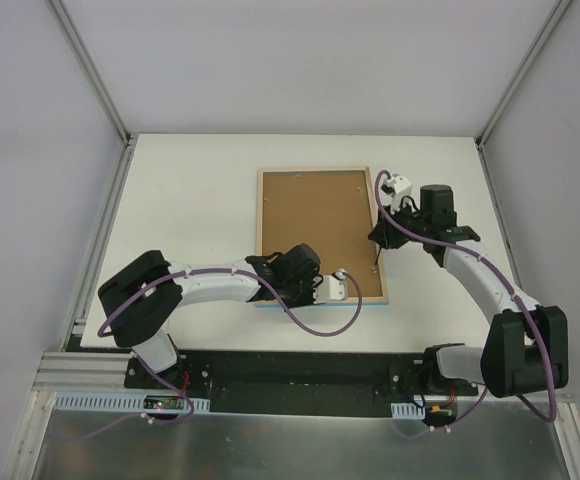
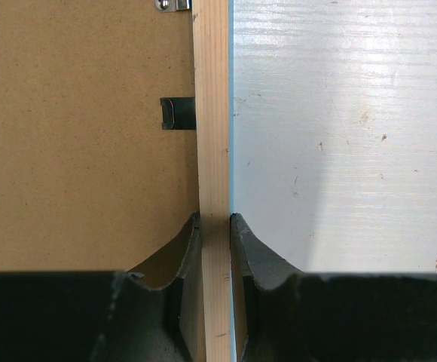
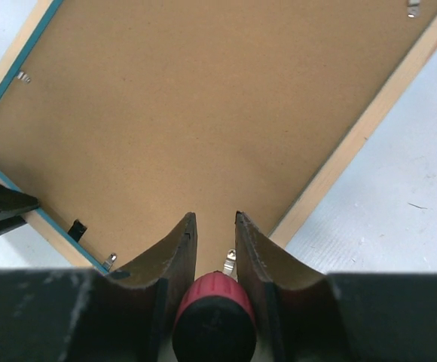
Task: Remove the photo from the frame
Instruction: Release the photo frame item from the photo frame, then adjust the photo frame at the center of the board.
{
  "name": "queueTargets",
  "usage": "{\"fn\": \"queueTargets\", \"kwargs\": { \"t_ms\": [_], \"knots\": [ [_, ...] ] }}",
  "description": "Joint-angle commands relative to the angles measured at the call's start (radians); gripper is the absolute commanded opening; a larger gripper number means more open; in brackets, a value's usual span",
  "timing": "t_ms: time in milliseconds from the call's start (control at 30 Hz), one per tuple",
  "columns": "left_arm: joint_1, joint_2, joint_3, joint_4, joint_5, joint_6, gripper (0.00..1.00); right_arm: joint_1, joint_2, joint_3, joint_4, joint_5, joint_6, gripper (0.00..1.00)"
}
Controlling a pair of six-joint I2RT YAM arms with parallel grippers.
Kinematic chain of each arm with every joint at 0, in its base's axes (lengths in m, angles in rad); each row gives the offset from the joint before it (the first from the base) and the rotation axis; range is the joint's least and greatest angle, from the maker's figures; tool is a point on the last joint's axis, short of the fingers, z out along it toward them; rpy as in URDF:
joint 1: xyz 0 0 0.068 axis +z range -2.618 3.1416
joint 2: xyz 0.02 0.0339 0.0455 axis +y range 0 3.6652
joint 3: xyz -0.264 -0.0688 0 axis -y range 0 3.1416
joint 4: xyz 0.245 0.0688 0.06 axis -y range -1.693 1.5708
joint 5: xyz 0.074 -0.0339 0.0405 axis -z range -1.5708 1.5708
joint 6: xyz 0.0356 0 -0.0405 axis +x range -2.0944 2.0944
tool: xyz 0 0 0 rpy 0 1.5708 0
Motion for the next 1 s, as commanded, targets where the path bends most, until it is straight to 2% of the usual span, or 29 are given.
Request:
{"fn": "queueTargets", "kwargs": {
  "t_ms": [0,100,267,700,733,833,967],
  "knots": [
    [0.004,0.021,-0.012,-0.043,-0.003,-0.005,0.0,-0.015,-0.058,-0.003,0.077,0.107,0.065,0.01],
    [0.007,0.012,-0.013,-0.043,-0.005,-0.005,0.0,-0.019,-0.099,-0.032,0.121,0.149,0.074,0.01],
    [0.014,0.004,-0.013,-0.043,-0.003,-0.004,0.0,-0.027,-0.157,-0.073,0.203,0.129,0.049,0.01],
    [0.023,-0.028,-0.021,-0.043,0.004,-0.012,0.01,-0.059,-0.17,-0.047,0.212,0.166,0.085,0.01],
    [0.024,-0.036,-0.022,-0.043,0.007,-0.012,0.11,-0.064,-0.171,-0.046,0.212,0.17,0.097,0.01],
    [0.024,-0.05,-0.028,-0.043,0.004,-0.012,0.31,-0.068,-0.177,-0.05,0.214,0.181,0.098,0.01],
    [0.026,-0.076,-0.038,-0.043,0.001,-0.009,0.5,-0.076,-0.191,-0.062,0.226,0.202,0.102,0.01]
  ]
}}
